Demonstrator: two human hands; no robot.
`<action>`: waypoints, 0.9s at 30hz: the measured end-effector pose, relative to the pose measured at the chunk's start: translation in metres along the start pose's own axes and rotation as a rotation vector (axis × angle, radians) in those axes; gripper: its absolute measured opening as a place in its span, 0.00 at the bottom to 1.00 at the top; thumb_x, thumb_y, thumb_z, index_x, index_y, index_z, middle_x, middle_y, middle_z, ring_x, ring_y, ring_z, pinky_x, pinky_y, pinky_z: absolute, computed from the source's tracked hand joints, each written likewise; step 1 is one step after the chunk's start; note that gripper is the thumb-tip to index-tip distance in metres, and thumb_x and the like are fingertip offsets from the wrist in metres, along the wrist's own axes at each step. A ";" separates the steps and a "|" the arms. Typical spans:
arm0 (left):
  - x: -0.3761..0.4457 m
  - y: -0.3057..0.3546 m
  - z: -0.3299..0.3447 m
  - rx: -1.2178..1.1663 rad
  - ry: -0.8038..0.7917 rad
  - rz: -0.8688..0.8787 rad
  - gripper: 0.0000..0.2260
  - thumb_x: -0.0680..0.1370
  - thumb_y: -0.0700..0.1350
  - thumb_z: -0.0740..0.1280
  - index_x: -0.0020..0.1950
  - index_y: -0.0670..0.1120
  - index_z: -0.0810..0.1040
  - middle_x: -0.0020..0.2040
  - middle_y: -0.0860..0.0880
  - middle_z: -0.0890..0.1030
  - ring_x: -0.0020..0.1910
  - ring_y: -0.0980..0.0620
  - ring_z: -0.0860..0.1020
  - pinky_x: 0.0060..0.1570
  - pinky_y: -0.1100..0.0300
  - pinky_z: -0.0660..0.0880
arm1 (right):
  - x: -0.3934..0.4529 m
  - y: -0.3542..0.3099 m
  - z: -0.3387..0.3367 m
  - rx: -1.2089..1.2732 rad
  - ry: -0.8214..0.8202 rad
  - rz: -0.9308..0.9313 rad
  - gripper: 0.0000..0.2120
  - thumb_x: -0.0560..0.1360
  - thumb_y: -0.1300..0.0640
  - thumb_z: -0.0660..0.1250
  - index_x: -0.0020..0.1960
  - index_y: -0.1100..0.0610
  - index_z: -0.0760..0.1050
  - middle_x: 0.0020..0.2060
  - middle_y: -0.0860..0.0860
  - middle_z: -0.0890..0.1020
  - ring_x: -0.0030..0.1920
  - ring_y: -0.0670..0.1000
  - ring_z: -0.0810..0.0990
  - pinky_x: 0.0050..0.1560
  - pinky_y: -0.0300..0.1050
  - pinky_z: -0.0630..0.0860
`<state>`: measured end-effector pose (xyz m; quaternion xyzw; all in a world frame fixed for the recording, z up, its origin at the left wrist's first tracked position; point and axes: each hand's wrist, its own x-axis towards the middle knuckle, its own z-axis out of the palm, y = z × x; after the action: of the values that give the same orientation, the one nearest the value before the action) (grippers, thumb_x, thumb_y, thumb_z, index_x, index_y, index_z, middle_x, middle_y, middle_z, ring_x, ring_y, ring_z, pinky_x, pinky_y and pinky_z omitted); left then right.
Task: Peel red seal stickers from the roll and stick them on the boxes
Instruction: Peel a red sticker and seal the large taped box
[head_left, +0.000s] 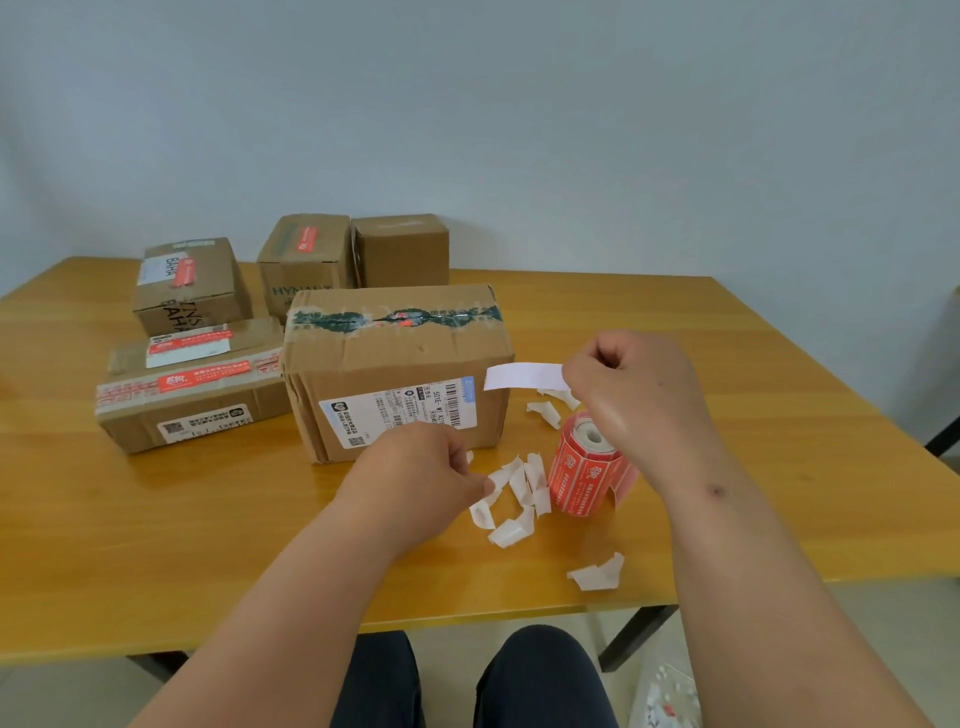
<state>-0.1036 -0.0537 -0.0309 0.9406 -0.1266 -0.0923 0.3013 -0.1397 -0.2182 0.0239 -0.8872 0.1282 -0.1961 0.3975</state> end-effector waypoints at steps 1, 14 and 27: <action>-0.001 -0.001 0.000 -0.029 0.011 0.014 0.11 0.73 0.51 0.74 0.36 0.50 0.73 0.33 0.53 0.76 0.32 0.55 0.72 0.33 0.62 0.71 | -0.001 -0.001 0.000 0.000 0.001 0.002 0.12 0.72 0.58 0.62 0.30 0.57 0.69 0.26 0.49 0.73 0.28 0.47 0.67 0.31 0.42 0.65; -0.011 0.015 -0.004 -0.014 0.683 0.678 0.07 0.70 0.44 0.72 0.46 0.45 0.79 0.42 0.51 0.76 0.41 0.48 0.75 0.39 0.50 0.74 | -0.009 -0.022 -0.003 0.028 -0.135 -0.047 0.10 0.70 0.60 0.64 0.39 0.68 0.74 0.29 0.54 0.72 0.29 0.46 0.66 0.29 0.39 0.64; -0.022 0.027 -0.026 -1.343 0.333 0.071 0.07 0.77 0.41 0.69 0.38 0.47 0.78 0.32 0.51 0.77 0.31 0.57 0.72 0.35 0.62 0.71 | -0.011 -0.013 0.009 0.335 -0.251 -0.001 0.11 0.77 0.48 0.65 0.57 0.46 0.79 0.49 0.39 0.81 0.51 0.38 0.78 0.50 0.37 0.72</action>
<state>-0.1227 -0.0544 0.0080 0.5474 -0.0248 0.0050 0.8365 -0.1446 -0.1995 0.0249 -0.8263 0.0430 -0.1025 0.5522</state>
